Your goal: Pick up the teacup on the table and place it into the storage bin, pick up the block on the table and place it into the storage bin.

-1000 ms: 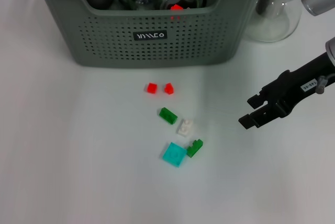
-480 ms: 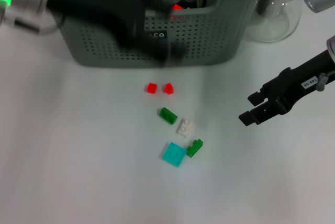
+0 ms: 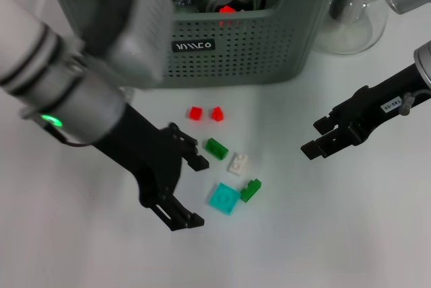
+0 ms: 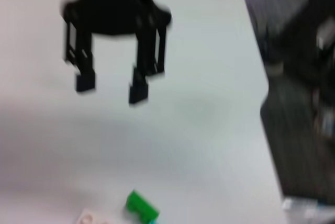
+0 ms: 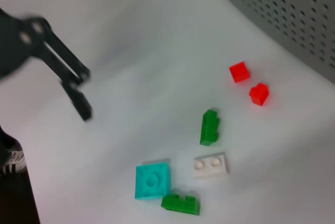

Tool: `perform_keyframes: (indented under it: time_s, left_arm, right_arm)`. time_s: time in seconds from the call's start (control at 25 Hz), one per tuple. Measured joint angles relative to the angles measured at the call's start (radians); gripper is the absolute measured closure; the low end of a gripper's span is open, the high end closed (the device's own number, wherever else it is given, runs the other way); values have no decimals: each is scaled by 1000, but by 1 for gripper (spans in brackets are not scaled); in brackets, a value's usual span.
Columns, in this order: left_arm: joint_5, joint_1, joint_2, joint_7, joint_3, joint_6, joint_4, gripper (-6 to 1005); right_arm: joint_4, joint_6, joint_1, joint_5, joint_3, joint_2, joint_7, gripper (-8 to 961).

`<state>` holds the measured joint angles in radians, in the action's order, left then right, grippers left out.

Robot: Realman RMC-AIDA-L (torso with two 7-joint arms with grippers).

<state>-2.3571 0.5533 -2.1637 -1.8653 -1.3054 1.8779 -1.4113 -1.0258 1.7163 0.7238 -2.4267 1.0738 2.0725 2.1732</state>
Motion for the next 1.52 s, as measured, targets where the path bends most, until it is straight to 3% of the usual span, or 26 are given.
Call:
perform_keyframes:
  time_s: [0.36, 0.56, 0.92, 1.52]
  left_arm:
    - [-71, 33, -6, 70, -261, -188, 65, 121]
    - [-125, 80, -6, 81, -356, -260, 110, 124]
    - [-134, 177, -9, 105, -427, -345, 222, 130]
    - [-132, 189, -12, 79, -469, -411, 283, 139]
  right_arm:
    - [3, -1, -5, 0, 0, 7, 13, 269]
    - [11, -2, -4, 0, 0, 9, 16, 269]
    - [15, -8, 1, 0, 5, 12, 28, 269]
    - [34, -29, -2, 0, 3, 12, 20, 267]
